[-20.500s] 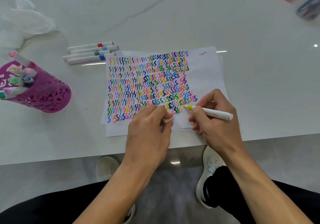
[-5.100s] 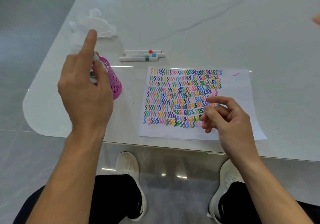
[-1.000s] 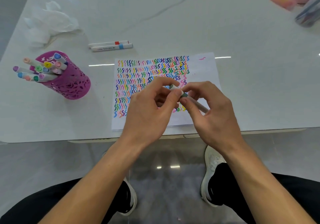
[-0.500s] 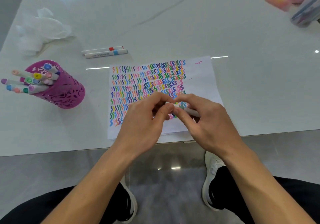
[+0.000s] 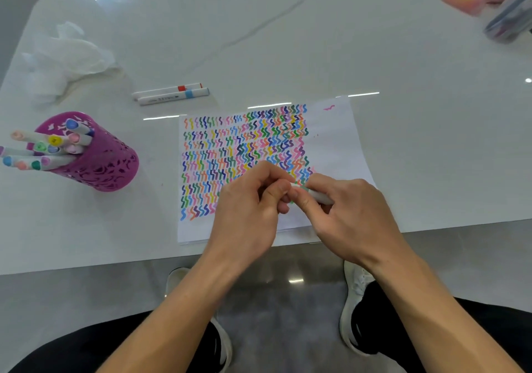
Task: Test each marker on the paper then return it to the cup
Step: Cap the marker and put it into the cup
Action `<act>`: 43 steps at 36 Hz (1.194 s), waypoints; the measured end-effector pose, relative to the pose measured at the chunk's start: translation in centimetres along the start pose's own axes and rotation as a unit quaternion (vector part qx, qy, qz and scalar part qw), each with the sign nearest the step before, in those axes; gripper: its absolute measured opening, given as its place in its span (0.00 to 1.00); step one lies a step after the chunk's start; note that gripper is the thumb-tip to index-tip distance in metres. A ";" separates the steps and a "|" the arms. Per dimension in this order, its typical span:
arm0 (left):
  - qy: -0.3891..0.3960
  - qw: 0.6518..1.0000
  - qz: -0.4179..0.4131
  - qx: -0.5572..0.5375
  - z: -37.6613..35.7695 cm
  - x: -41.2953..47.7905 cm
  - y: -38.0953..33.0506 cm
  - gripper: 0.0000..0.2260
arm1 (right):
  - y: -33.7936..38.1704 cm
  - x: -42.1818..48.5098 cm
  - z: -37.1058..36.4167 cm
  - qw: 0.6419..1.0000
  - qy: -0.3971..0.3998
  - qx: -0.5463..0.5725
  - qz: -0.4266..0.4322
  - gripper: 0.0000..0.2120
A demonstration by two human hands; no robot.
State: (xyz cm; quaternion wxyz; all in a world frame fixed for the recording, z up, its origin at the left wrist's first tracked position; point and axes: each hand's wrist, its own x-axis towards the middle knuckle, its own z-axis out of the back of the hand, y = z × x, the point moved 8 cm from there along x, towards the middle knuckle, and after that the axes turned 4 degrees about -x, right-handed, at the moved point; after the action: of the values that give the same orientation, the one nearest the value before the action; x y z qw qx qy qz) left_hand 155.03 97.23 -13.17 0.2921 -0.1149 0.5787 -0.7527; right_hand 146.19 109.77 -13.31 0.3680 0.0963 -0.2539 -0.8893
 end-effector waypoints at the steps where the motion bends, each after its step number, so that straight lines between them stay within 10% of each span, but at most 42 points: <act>1: -0.001 1.000 0.000 0.000 -0.1 0.0 0.0 0.07 | 0.0 0.0 0.1 1.000 -0.002 0.000 -0.001 0.21; 9: -0.020 1.000 -0.001 -0.018 0.2 0.0 -0.5 0.06 | -0.3 0.0 0.4 0.999 -0.009 0.026 -0.021 0.29; 17: -0.063 0.998 -0.015 -0.003 0.7 0.1 -0.6 0.03 | -0.8 0.0 0.1 0.989 0.043 0.137 -0.044 0.06; 25: -0.124 0.992 -0.003 0.005 2.2 0.7 0.2 0.02 | -1.9 0.6 2.2 0.973 -0.024 0.225 -0.039 0.14; 32: -0.104 0.993 0.000 0.056 1.3 0.7 0.4 0.02 | -3.6 0.3 2.3 0.923 -0.032 0.364 -0.123 0.19; 43: -0.052 0.984 -0.043 0.162 -0.4 0.1 -0.3 0.03 | -3.5 -0.2 1.8 0.937 -0.035 0.326 -0.119 0.04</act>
State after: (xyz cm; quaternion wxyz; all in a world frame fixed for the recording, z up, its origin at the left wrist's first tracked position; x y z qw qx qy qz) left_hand 154.60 97.53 -13.02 0.3040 -0.1300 0.4278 -0.8413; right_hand 143.51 112.69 -13.63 0.1985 0.2095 -0.5290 -0.7981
